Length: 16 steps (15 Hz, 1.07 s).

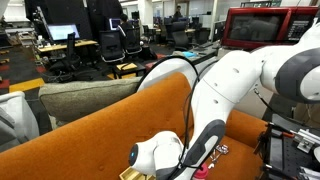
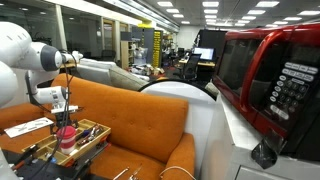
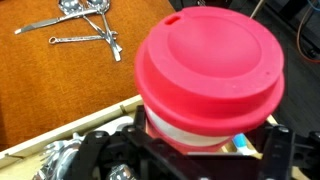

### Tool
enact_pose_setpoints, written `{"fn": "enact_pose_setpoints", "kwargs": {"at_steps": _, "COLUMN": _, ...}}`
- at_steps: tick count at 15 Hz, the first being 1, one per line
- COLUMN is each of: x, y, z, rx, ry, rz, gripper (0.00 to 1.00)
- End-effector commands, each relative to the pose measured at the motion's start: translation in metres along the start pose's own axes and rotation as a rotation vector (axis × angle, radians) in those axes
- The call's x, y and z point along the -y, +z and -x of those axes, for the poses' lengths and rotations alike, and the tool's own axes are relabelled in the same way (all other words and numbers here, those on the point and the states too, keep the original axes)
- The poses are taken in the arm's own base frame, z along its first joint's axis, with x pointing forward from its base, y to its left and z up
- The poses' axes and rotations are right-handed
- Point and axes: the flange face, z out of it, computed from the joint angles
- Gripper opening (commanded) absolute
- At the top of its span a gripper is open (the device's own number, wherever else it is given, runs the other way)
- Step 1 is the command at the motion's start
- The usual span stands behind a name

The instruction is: Take the cup from the seat of the chair and place it in the wooden tray

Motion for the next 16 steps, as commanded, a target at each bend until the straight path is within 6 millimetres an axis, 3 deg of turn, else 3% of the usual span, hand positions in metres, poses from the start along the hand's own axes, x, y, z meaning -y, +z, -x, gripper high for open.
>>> {"fn": "enact_pose_setpoints", "kwargs": {"at_steps": 1, "x": -0.010, "y": 0.000, "z": -0.007, "rx": 0.032, "ry": 0.022, "rz": -0.017, "gripper": 0.67}}
{"fn": "enact_pose_setpoints", "kwargs": {"at_steps": 2, "x": -0.013, "y": 0.000, "z": -0.009, "rx": 0.034, "ry": 0.034, "rz": -0.006, "gripper": 0.73}}
{"fn": "enact_pose_setpoints", "kwargs": {"at_steps": 3, "x": -0.017, "y": -0.002, "z": -0.009, "rx": 0.036, "ry": 0.038, "rz": -0.011, "gripper": 0.98}}
{"fn": "enact_pose_setpoints", "kwargs": {"at_steps": 8, "x": -0.030, "y": -0.021, "z": -0.004, "rx": -0.016, "ry": 0.037, "rz": -0.030, "gripper": 1.00}}
{"fn": "enact_pose_setpoints", "kwargs": {"at_steps": 13, "x": -0.029, "y": -0.018, "z": 0.003, "rx": 0.002, "ry": 0.032, "rz": -0.043, "gripper": 1.00}}
{"fn": "enact_pose_setpoints", "kwargs": {"at_steps": 16, "x": -0.029, "y": -0.015, "z": -0.004, "rx": -0.005, "ry": 0.044, "rz": -0.010, "gripper": 1.00}}
